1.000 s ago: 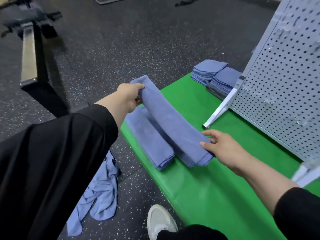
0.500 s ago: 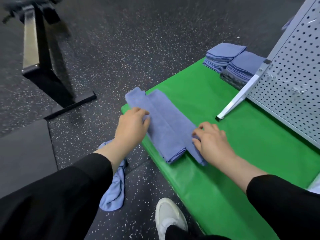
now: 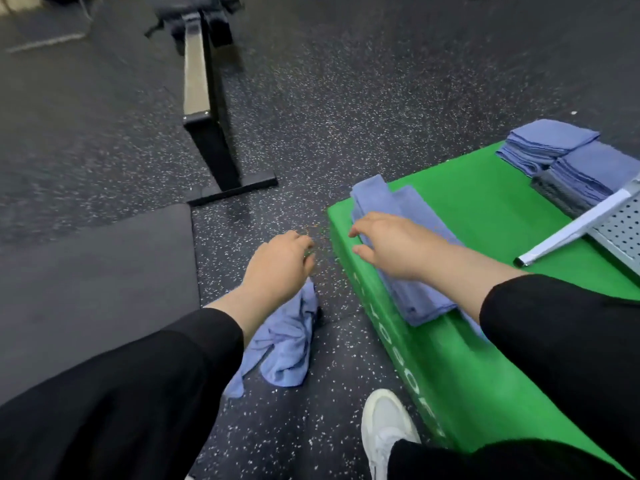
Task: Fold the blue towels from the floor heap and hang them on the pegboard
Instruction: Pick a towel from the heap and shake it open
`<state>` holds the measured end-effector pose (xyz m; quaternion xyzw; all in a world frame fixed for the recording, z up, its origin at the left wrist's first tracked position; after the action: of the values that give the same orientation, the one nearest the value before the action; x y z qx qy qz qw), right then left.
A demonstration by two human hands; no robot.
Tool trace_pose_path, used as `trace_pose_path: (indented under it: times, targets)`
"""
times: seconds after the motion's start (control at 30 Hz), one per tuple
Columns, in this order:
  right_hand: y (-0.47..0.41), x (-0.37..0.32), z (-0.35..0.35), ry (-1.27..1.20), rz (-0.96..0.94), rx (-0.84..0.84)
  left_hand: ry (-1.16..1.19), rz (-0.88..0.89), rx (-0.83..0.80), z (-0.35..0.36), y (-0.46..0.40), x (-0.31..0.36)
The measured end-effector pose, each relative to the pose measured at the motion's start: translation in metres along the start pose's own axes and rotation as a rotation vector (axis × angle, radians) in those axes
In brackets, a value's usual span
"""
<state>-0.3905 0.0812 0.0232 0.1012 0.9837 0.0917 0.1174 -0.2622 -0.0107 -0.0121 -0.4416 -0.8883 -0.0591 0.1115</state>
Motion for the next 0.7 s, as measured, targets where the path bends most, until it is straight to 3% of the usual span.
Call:
trace_pose_path:
  times: [0.17, 0.3, 0.7]
  targets:
    - [-0.05, -0.096, 0.02, 0.147, -0.138, -0.243, -0.063, -0.158, -0.047, -0.009, 0.06, -0.102]
    - [-0.084, -0.136, 0.055, 0.191, -0.145, -0.317, -0.092, -0.211, -0.098, 0.005, 0.094, -0.155]
    - [-0.111, -0.105, 0.225, 0.07, 0.069, -0.486, 0.013, -0.219, -0.204, 0.077, 0.092, -0.199]
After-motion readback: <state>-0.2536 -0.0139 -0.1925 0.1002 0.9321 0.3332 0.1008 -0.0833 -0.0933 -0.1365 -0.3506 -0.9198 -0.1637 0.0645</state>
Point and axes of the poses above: each hand's wrist, its own y-axis away from the middle knuckle, its own z-axis out of the palm, x = y × z, the point moved 9 cm from there along -y, towards the middle knuckle, and after that the axes turned 3 degrees about y, right-handed, at the moved point
